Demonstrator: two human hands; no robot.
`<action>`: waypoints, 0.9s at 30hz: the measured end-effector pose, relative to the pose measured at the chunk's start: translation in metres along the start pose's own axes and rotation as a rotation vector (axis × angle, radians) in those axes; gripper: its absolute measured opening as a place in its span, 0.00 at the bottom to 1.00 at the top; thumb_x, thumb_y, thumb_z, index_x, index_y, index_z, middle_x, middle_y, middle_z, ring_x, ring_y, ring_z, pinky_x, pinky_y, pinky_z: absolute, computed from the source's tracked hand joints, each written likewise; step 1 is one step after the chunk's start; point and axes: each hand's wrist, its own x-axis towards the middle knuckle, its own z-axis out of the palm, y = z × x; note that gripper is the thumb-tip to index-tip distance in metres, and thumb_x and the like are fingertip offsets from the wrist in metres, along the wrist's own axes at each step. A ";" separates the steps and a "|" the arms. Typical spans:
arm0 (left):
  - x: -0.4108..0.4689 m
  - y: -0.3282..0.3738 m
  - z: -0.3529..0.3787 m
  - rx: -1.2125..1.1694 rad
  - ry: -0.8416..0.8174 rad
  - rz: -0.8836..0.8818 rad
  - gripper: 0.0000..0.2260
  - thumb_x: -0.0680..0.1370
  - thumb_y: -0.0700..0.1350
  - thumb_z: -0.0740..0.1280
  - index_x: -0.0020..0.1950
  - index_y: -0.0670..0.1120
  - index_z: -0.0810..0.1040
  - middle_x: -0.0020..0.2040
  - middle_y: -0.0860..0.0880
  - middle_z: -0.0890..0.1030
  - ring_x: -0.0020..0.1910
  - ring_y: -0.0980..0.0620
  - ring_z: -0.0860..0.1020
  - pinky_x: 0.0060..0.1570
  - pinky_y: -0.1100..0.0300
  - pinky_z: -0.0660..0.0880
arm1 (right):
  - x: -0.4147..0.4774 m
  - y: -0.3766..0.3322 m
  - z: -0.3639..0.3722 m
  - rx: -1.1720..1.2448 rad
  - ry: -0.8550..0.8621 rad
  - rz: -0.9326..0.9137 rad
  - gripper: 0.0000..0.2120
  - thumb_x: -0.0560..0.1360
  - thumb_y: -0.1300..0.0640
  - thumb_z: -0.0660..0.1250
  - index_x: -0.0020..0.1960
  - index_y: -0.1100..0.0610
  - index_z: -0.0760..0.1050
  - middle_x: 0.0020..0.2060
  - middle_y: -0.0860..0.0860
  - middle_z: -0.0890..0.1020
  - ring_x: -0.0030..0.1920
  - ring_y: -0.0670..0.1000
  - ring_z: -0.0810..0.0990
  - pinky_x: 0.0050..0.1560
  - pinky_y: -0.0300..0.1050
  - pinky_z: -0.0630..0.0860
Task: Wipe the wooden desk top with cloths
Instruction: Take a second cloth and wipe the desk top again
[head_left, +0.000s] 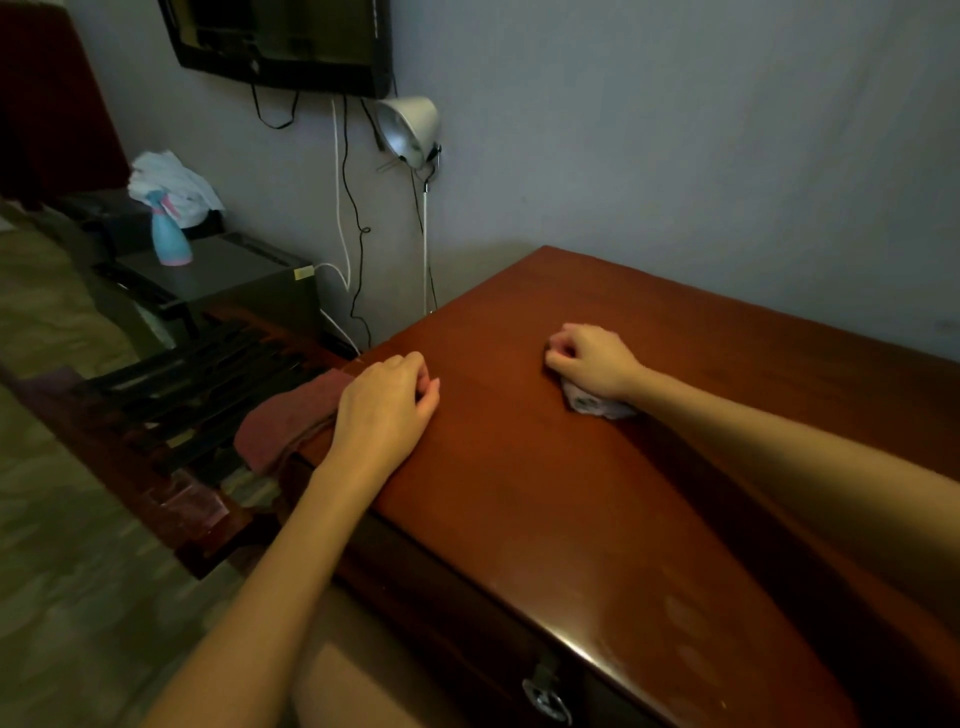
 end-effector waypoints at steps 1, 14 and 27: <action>0.000 0.000 -0.001 0.001 -0.002 -0.002 0.07 0.80 0.49 0.62 0.42 0.50 0.71 0.37 0.53 0.72 0.35 0.56 0.71 0.34 0.62 0.68 | 0.013 -0.002 0.003 -0.025 0.008 0.043 0.16 0.77 0.53 0.61 0.32 0.56 0.65 0.39 0.59 0.78 0.40 0.58 0.76 0.38 0.47 0.66; 0.001 0.001 -0.001 0.000 -0.029 -0.018 0.07 0.79 0.49 0.62 0.42 0.49 0.72 0.36 0.53 0.73 0.35 0.56 0.72 0.35 0.60 0.73 | -0.064 -0.064 0.003 0.040 -0.121 -0.512 0.12 0.75 0.57 0.63 0.33 0.56 0.67 0.36 0.50 0.70 0.38 0.46 0.66 0.40 0.39 0.57; 0.001 0.005 -0.003 0.042 -0.022 -0.028 0.08 0.80 0.48 0.61 0.41 0.50 0.70 0.35 0.55 0.71 0.33 0.59 0.69 0.29 0.67 0.60 | 0.030 0.031 -0.003 -0.030 -0.033 0.008 0.13 0.78 0.56 0.61 0.36 0.59 0.69 0.39 0.55 0.72 0.42 0.54 0.72 0.41 0.46 0.62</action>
